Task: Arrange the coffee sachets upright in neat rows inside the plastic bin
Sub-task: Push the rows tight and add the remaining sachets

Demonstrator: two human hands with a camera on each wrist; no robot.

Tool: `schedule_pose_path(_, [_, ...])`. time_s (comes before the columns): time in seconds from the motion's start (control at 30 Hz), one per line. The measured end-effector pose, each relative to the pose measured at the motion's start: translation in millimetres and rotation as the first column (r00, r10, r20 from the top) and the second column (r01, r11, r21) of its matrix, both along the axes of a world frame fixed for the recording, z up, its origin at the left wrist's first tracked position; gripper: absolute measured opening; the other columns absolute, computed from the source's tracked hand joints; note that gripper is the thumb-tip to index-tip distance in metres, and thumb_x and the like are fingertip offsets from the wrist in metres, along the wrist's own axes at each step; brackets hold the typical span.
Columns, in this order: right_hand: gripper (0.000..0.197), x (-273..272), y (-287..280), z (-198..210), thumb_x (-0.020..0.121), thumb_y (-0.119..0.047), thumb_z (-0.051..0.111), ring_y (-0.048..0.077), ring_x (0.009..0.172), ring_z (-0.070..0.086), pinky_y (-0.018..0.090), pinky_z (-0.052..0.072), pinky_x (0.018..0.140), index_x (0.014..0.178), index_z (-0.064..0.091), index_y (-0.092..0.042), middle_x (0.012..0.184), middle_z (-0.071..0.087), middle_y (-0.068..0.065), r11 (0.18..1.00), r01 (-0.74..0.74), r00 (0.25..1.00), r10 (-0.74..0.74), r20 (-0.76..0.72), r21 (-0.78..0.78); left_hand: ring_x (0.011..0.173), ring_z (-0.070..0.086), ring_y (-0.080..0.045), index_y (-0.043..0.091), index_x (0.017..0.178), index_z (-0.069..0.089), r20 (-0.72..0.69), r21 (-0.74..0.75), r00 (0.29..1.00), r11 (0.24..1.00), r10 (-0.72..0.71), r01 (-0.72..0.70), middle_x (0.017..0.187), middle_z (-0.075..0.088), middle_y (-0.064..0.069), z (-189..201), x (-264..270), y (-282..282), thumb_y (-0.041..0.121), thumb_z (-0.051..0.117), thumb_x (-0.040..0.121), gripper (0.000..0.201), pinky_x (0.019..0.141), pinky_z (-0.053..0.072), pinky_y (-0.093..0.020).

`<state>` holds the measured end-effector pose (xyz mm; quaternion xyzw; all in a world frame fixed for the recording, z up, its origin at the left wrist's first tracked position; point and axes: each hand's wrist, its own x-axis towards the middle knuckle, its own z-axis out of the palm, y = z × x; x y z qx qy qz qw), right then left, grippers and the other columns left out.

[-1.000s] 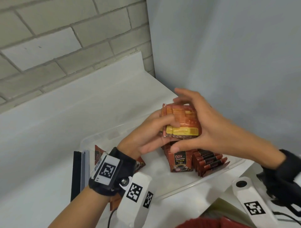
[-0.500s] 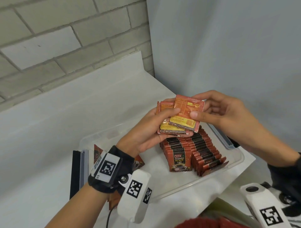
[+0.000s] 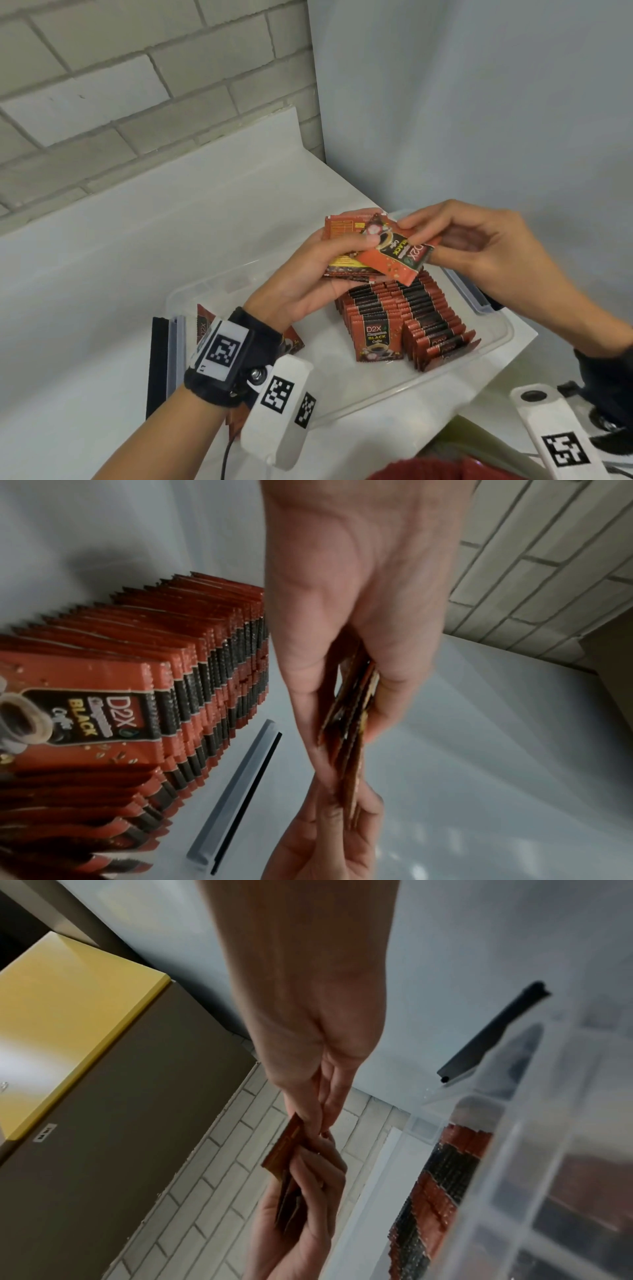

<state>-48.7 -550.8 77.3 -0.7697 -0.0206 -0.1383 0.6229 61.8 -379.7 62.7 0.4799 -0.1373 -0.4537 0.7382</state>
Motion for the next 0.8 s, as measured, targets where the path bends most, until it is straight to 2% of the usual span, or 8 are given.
schedule_pose_path(0.13, [0.039, -2, -4, -1, 0.083, 0.002, 0.064, 0.011, 0.106, 0.066, 0.018, 0.052, 0.086, 0.116, 0.057, -0.017, 0.119, 0.067, -0.002, 0.999, -0.008, 0.994, 0.012, -0.113, 0.032, 0.089, 0.071, -0.022, 0.015, 0.112, 0.061, 0.018, -0.053, 0.998, 0.997, 0.06, -0.059, 0.099, 0.073, -0.011, -1, 2, 0, 0.003, 0.064, 0.082, 0.032, 0.075, 0.059, -0.033])
schedule_pose_path(0.2, [0.048, -4, -5, 1, 0.083, -0.01, 0.072, 0.012, 0.106, 0.065, 0.019, 0.052, 0.086, 0.124, 0.05, -0.023, 0.121, 0.064, -0.005, 0.996, -0.021, 0.98, 0.038, -0.194, 0.088, 0.091, 0.07, -0.022, 0.016, 0.115, 0.06, 0.025, -0.087, 0.994, 0.991, 0.109, -0.107, 0.101, 0.072, -0.01, 1, 2, -1, 0.004, 0.062, 0.078, 0.04, 0.079, 0.059, -0.034])
schedule_pose_path(0.3, [0.049, -2, -1, 2, 0.076, -0.035, 0.08, 0.018, 0.096, 0.07, 0.026, 0.056, 0.084, 0.115, 0.055, -0.019, 0.11, 0.07, 0.002, 0.984, -0.013, 0.952, 0.067, -0.298, 0.179, 0.094, 0.069, -0.022, 0.015, 0.123, 0.056, 0.042, -0.118, 0.988, 0.983, 0.149, -0.143, 0.104, 0.071, -0.01, 1, 3, -2, 0.003, 0.061, 0.075, 0.05, 0.082, 0.058, -0.034])
schedule_pose_path(0.4, [0.035, 3, 7, 1, 0.07, -0.026, 0.073, 0.017, 0.074, 0.071, 0.021, 0.056, 0.071, 0.097, 0.059, -0.008, 0.082, 0.074, 0.009, 0.973, 0.051, 0.951, 0.022, -0.309, 0.227, 0.095, 0.068, -0.024, 0.007, 0.132, 0.049, 0.059, -0.112, 0.985, 0.982, 0.163, -0.155, 0.107, 0.069, -0.012, 0, 2, -2, 0.004, 0.06, 0.078, 0.055, 0.08, 0.057, -0.033])
schedule_pose_path(0.5, [0.022, 6, 7, -1, 0.073, -0.014, 0.07, 0.012, 0.061, 0.066, 0.017, 0.053, 0.06, 0.087, 0.06, -0.001, 0.069, 0.07, 0.009, 0.965, 0.086, 0.955, -0.008, -0.298, 0.248, 0.095, 0.068, -0.024, 0.006, 0.119, 0.056, 0.065, -0.103, 0.982, 0.98, 0.179, -0.172, 0.104, 0.07, -0.012, 0, 2, -2, 0.013, 0.062, 0.078, 0.042, 0.081, 0.057, -0.034])
schedule_pose_path(0.6, [0.02, 2, 1, -2, 0.074, -0.017, 0.071, 0.011, 0.061, 0.062, 0.016, 0.051, 0.059, 0.088, 0.066, -0.004, 0.07, 0.07, 0.006, 0.985, 0.048, 0.953, 0.005, -0.304, 0.168, 0.09, 0.07, -0.021, 0.01, 0.1, 0.063, 0.024, -0.107, 0.976, 0.971, 0.218, -0.214, 0.095, 0.072, -0.01, -1, 5, -3, 0.022, 0.062, 0.076, 0.027, 0.081, 0.058, -0.037])
schedule_pose_path(0.7, [0.01, -3, -2, -3, 0.076, -0.018, 0.071, 0.008, 0.066, 0.066, 0.012, 0.049, 0.059, 0.084, 0.072, -0.012, 0.078, 0.074, 0.005, 0.996, -0.08, 0.94, 0.092, -0.33, 0.048, 0.08, 0.069, -0.018, 0.012, 0.101, 0.062, 0.001, -0.101, 0.963, 0.958, 0.271, -0.269, 0.087, 0.071, -0.008, 0, 8, -3, 0.028, 0.06, 0.077, 0.029, 0.073, 0.058, -0.033])
schedule_pose_path(0.8, [0.01, -9, 2, -11, 0.076, -0.033, 0.069, 0.004, 0.065, 0.059, 0.012, 0.044, 0.058, 0.083, 0.076, -0.027, 0.078, 0.072, -0.011, 0.932, -0.257, 0.93, 0.166, -0.329, -0.254, 0.079, 0.068, -0.019, 0.014, 0.103, 0.062, -0.035, -0.119, 0.956, 0.949, 0.291, -0.293, 0.087, 0.07, -0.01, 0, 9, -4, 0.027, 0.061, 0.079, 0.028, 0.074, 0.058, -0.033])
